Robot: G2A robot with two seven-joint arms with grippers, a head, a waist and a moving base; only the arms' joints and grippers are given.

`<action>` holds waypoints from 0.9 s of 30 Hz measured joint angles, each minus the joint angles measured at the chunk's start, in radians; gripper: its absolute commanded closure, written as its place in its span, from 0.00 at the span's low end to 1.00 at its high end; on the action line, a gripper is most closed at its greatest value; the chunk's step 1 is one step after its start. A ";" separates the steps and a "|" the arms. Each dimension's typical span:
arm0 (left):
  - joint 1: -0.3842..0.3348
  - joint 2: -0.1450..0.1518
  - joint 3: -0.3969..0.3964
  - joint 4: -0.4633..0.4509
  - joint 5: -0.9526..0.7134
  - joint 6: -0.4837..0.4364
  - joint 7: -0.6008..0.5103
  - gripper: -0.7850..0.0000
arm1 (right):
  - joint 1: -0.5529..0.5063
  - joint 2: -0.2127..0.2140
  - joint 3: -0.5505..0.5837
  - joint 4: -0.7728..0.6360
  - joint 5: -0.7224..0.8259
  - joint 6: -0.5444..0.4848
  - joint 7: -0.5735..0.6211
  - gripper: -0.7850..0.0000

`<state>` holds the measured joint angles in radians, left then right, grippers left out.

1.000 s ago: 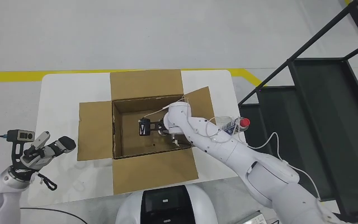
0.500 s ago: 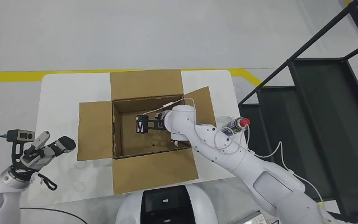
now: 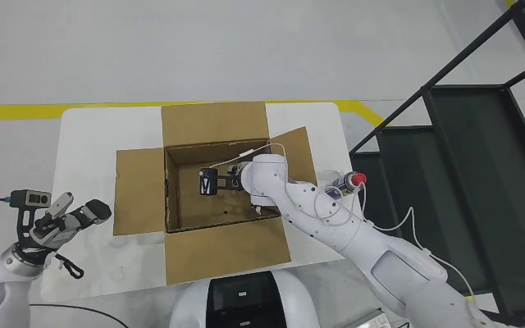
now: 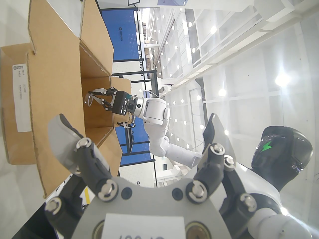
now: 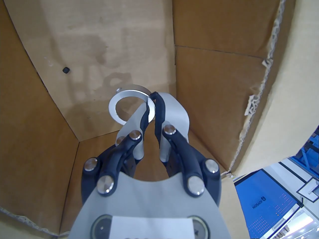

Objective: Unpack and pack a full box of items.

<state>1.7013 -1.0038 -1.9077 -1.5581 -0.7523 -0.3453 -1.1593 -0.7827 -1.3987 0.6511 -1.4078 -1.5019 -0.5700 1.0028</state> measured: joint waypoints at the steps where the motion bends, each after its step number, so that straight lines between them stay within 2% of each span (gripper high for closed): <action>1: 0.000 0.000 0.000 0.000 0.000 0.000 0.000 0.00 | 0.000 0.000 0.000 0.000 0.000 0.000 0.000 1.00; 22: 0.000 0.000 0.000 0.000 0.000 0.000 0.000 0.00 | 0.000 0.000 0.000 0.000 0.000 0.000 0.000 1.00; 27: 0.000 0.000 0.000 0.000 0.000 0.000 0.000 0.00 | -0.017 0.015 0.069 -0.038 0.037 -0.008 -0.056 1.00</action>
<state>1.7013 -1.0038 -1.9077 -1.5581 -0.7523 -0.3453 -1.1593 -0.7994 -1.3837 0.7206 -1.4461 -1.4647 -0.5778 0.9464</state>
